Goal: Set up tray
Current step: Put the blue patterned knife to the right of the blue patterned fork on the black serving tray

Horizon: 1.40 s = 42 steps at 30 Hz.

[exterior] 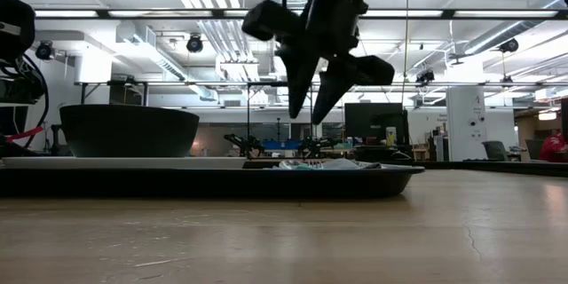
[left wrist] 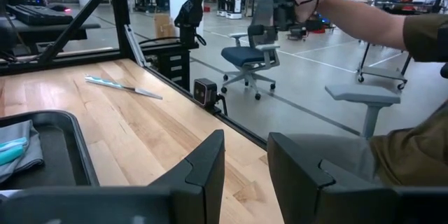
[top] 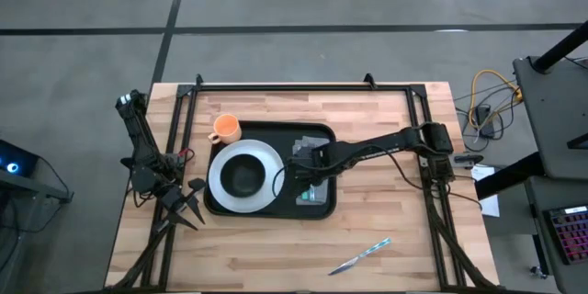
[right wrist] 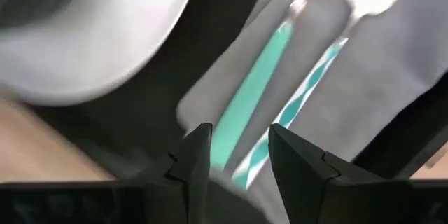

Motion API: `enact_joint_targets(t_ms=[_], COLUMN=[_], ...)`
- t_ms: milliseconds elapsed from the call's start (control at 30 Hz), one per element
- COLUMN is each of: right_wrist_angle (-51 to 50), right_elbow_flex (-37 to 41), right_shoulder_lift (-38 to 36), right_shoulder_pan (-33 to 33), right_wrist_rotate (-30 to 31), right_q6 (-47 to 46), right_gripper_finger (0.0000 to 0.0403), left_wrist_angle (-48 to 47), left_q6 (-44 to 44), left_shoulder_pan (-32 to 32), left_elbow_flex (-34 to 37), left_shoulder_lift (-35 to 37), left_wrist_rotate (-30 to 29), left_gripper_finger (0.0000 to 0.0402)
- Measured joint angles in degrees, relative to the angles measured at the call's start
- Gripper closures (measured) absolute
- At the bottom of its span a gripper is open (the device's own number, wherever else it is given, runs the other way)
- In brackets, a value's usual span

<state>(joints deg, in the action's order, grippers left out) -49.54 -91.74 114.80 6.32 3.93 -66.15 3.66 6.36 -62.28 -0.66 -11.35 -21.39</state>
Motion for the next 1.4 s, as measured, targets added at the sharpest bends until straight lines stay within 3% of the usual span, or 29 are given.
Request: enact_joint_targets(t_ms=[300,700,967,1233,1400], right_wrist_angle=[-0.21,-11.90,-13.09,-13.28,-13.30], right_elbow_flex=[0.00,0.00,0.00,0.04,0.15], right_shoulder_lift=[-0.09,-0.09,-0.09,-0.09,-0.09], right_shoulder_pan=[3.40,10.10,14.56,21.19,25.47], right_wrist_rotate=[-10.41,-10.43,-10.31,-2.98,-2.23], right_q6=[13.94,24.09,30.15,38.29,40.85], right_gripper_finger=[0.0279,0.0292,0.0286,0.0285,0.0287], left_wrist_angle=[0.00,0.00,0.00,0.00,-0.01], left_q6=[0.01,0.01,-0.01,0.01,0.01], left_shoulder_pan=[-0.01,0.00,-0.02,0.00,0.00], left_elbow_flex=[0.01,-0.01,0.01,0.01,-0.01], left_shoulder_lift=[0.00,0.00,0.00,0.00,0.00], left_wrist_rotate=[0.00,0.02,0.02,0.00,0.02], left_gripper_finger=[0.0311,0.0311,0.0311,0.0311,0.0311])
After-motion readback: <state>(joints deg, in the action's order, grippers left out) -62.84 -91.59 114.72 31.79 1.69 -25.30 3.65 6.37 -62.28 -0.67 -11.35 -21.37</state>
